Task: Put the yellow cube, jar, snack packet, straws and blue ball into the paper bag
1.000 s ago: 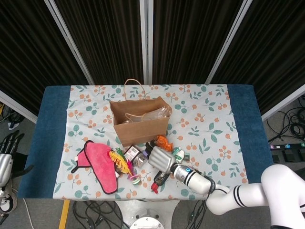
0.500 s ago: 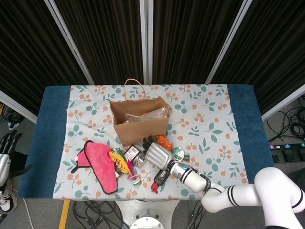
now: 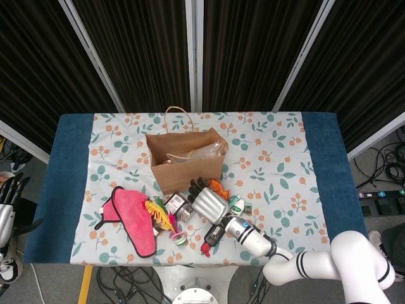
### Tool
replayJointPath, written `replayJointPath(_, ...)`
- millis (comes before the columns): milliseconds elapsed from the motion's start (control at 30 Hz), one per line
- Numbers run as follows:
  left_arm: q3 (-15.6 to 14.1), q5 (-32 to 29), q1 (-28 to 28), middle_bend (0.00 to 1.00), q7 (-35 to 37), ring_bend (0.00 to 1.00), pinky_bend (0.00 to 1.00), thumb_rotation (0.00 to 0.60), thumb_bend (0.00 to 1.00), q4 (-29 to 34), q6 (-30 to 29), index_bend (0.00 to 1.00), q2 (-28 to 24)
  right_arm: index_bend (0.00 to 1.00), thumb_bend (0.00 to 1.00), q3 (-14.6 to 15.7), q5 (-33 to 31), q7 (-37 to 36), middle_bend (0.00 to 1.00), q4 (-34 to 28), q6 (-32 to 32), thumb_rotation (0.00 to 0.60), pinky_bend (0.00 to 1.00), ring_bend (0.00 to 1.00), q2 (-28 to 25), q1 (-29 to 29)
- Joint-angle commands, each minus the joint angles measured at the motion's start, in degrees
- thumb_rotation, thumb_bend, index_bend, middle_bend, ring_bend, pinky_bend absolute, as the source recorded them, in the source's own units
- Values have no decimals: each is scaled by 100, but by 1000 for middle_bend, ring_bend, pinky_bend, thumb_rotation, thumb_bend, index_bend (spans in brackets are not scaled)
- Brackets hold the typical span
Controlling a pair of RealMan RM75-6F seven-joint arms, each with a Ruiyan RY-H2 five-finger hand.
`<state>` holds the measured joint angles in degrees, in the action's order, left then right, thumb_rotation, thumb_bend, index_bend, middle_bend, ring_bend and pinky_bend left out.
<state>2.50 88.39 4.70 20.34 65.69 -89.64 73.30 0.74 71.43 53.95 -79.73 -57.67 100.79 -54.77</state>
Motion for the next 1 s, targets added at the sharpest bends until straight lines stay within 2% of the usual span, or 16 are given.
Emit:
replayJointPath(33, 1, -6, -2, 137, 12, 62, 200, 600, 99, -13, 3, 80, 4, 299, 0, -77, -22, -57, 233, 96, 75, 600, 212, 115, 53, 23)
replayJointPath(467, -3, -8, -6, 137, 61, 62, 200, 600, 100, -71, -1, 80, 28, 310, 0, -196, -151, -216, 241, 377, 391, 600, 235, 146, 305, 120)
replayJointPath(767, -9, -4, -12, 137, 67, 62, 200, 600, 99, -75, -10, 80, 31, 579, 1, -196, 231, -523, 352, 568, 262, 600, 366, 251, 426, 212)
replayJointPath(867, -14, -6, -14, 137, 75, 62, 200, 600, 99, -80, -1, 80, 34, 640, 43, -181, 401, -712, 397, 665, 202, 600, 403, 274, 473, 255)
replayJointPath(1000, -10, -1, -5, 137, 84, 63, 200, 600, 100, -56, 2, 80, 17, 673, 76, -212, 688, -858, 420, 540, 11, 600, 427, 291, 380, 289)
